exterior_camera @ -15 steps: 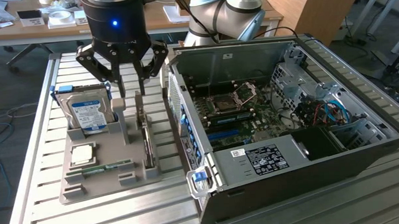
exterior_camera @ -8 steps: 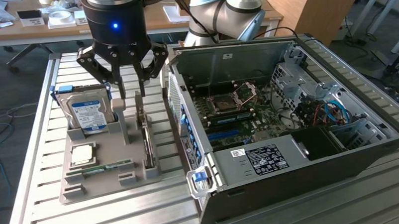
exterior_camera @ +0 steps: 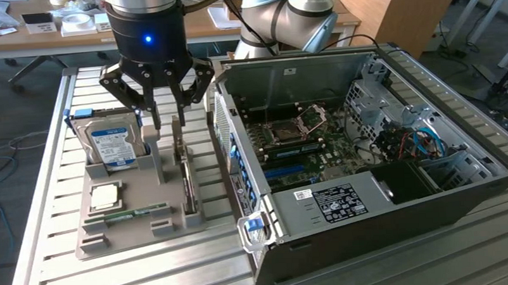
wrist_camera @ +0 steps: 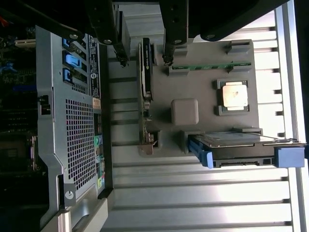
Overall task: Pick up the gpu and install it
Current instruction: 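Pick up the gpu and move the gpu toward the slot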
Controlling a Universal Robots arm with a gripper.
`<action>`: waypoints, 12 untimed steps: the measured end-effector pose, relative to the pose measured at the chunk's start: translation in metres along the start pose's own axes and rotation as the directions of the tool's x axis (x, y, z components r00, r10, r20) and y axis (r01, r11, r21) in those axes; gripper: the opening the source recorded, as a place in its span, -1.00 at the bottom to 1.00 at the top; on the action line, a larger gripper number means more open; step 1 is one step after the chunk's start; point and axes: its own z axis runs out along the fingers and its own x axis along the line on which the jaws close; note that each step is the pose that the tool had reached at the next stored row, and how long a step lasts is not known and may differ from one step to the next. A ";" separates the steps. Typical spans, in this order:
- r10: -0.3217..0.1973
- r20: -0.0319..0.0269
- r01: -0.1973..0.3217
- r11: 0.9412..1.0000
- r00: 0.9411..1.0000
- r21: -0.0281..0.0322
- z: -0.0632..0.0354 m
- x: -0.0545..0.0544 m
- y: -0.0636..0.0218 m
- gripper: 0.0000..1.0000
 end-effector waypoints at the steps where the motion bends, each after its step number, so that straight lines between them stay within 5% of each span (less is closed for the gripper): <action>1: 0.000 0.000 0.000 1.000 1.000 0.000 0.0000 0.000 0.0000 -0.17; 12: 0.000 0.000 0.000 1.000 1.000 -0.001 0.0031 0.000 -0.0001 -0.17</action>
